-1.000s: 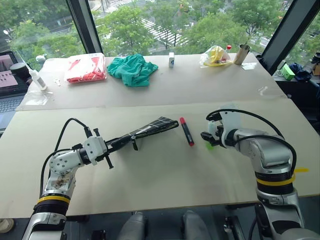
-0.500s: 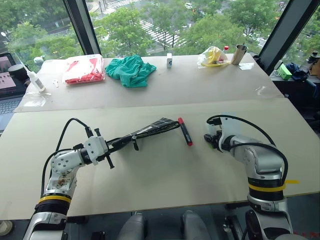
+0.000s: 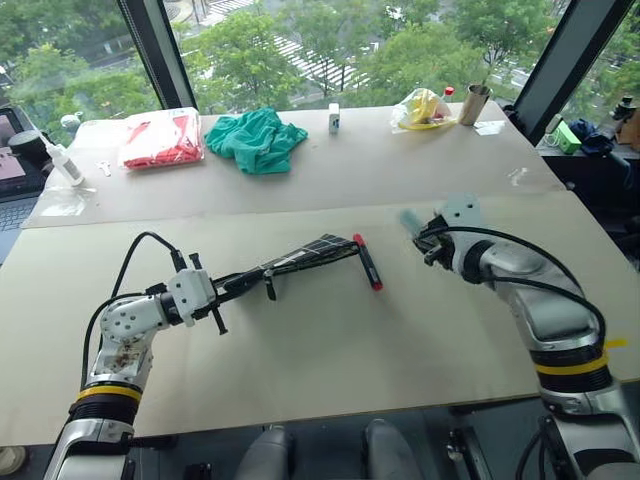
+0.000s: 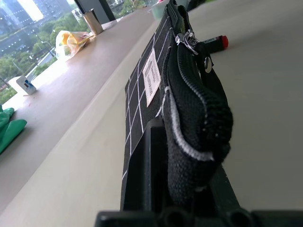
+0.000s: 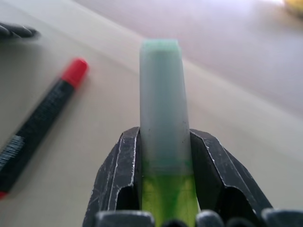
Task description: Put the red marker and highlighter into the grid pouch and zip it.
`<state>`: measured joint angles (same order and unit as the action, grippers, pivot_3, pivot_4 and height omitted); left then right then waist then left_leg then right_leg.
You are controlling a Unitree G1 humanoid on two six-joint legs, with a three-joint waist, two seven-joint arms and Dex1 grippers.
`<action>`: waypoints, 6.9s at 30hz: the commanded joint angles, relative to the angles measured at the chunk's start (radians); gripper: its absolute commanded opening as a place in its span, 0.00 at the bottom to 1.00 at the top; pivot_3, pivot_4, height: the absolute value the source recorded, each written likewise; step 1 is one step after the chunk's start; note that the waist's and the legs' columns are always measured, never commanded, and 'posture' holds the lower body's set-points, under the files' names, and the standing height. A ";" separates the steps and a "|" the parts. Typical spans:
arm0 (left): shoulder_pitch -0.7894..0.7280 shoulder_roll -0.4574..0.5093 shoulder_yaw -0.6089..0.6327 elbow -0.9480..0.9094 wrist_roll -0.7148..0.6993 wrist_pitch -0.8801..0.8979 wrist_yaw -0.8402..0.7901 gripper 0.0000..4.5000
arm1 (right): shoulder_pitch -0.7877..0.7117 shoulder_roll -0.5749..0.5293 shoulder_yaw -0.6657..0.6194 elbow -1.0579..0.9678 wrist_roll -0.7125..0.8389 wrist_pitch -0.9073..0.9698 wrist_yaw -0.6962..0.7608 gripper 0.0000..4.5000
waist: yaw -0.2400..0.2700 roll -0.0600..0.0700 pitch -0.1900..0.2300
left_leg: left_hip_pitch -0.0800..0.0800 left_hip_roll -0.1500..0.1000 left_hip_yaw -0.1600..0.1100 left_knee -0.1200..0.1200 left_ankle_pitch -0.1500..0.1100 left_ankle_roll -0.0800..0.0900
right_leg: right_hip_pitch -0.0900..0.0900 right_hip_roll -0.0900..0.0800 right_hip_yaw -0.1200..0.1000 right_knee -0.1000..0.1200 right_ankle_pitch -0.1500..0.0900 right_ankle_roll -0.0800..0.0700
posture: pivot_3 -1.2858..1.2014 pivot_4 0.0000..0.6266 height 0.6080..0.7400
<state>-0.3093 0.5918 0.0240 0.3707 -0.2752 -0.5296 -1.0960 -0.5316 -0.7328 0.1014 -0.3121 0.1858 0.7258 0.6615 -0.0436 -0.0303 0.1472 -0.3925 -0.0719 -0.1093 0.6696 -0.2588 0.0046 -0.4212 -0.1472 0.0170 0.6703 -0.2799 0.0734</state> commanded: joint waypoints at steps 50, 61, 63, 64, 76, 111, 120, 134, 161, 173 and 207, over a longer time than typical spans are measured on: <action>0.034 -0.005 -0.007 -0.060 0.018 -0.021 0.016 0.00 | -0.325 0.070 0.303 0.277 -0.204 -0.151 0.445 0.24 | 0.000 0.000 0.000 | -0.005 0.000 0.000 0.006 0.003 -0.006 | -0.003 0.000 -0.001 -0.001 0.001 0.000 | 0.52 0.24 1.00; 0.006 -0.016 -0.018 -0.039 0.021 -0.017 -0.002 0.00 | -0.395 0.227 0.451 0.228 -0.299 -0.204 0.438 0.24 | 0.001 0.000 0.000 | -0.006 0.000 -0.002 0.007 0.003 -0.008 | -0.004 -0.001 -0.002 0.001 0.001 0.000 | 0.52 0.24 1.00; 0.002 -0.019 -0.019 -0.035 0.021 -0.018 -0.005 0.00 | -0.389 0.232 0.480 0.222 -0.326 -0.241 0.438 0.24 | 0.002 0.000 0.000 | -0.006 0.000 -0.002 0.007 0.003 -0.008 | -0.004 0.000 -0.002 0.002 0.001 0.000 | 0.52 0.24 1.00; -0.001 -0.021 -0.020 -0.033 0.022 -0.018 -0.006 0.00 | -0.382 0.220 0.510 0.222 -0.358 -0.285 0.443 0.24 | 0.002 0.000 0.000 | -0.006 0.000 -0.002 0.007 0.003 -0.008 | -0.004 0.000 -0.002 0.002 0.001 0.000 | 0.52 0.24 1.00; -0.004 -0.018 -0.015 -0.022 0.021 -0.024 -0.012 0.00 | -0.391 0.087 0.418 0.232 -0.395 -0.313 0.524 0.24 | 0.005 0.000 0.000 | -0.006 -0.001 -0.002 0.008 0.003 -0.008 | -0.004 -0.001 -0.002 0.002 0.001 0.000 | 0.52 0.24 1.00; -0.029 -0.017 -0.014 0.005 0.018 -0.019 -0.047 0.00 | -0.256 -0.004 0.260 0.056 -0.120 -0.044 0.538 0.24 | 0.002 0.000 0.000 | -0.007 0.000 -0.002 0.008 0.003 -0.007 | -0.004 -0.001 -0.003 0.002 0.001 0.001 | 0.52 0.24 1.00; -0.017 -0.018 -0.011 -0.003 0.018 -0.018 -0.041 0.00 | -0.285 -0.026 0.239 0.097 -0.107 -0.075 0.547 0.24 | 0.004 0.000 0.000 | -0.007 -0.001 -0.002 0.009 0.003 -0.007 | -0.003 -0.001 -0.002 0.002 0.001 0.001 | 0.52 0.24 1.00; -0.016 -0.020 -0.013 -0.004 0.018 -0.018 -0.040 0.00 | -0.332 0.025 0.294 0.163 -0.149 -0.080 0.509 0.24 | 0.003 0.000 0.000 | -0.007 0.000 -0.002 0.009 0.003 -0.007 | -0.004 -0.001 -0.002 0.002 0.001 0.001 | 0.52 0.24 1.00; -0.019 -0.032 -0.023 -0.003 0.022 -0.023 -0.046 0.00 | -0.407 0.278 0.468 0.326 -0.359 -0.308 0.435 0.54 | -0.001 0.000 0.000 | -0.007 -0.001 -0.002 0.009 0.004 -0.008 | -0.004 -0.001 -0.003 0.004 0.001 0.001 | 0.52 0.24 1.00; -0.007 -0.042 0.023 -0.010 -0.011 0.034 0.017 0.00 | -0.290 0.010 0.066 0.156 -0.012 -0.076 0.612 0.84 | 0.007 0.000 0.000 | -0.007 -0.001 -0.003 0.009 0.002 -0.007 | -0.003 -0.001 -0.003 0.002 0.001 0.001 | 0.52 0.24 1.00; -0.001 -0.044 0.029 -0.026 -0.008 0.046 0.050 0.00 | -0.084 0.291 0.188 0.217 -0.142 0.392 -0.153 0.38 | 0.000 -0.001 -0.001 | -0.004 -0.001 -0.001 0.009 0.002 -0.006 | -0.002 -0.001 -0.001 0.004 0.001 0.001 | 0.52 0.24 1.00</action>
<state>-0.3036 0.5452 0.0405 0.3674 -0.2768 -0.4752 -1.0552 -0.6408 -0.4280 0.2697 -0.1177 0.0615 1.1201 0.5216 -0.0432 -0.0311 0.1462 -0.3956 -0.0725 -0.1107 0.6785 -0.2578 0.0004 -0.4220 -0.1485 0.0155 0.6744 -0.2786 0.0740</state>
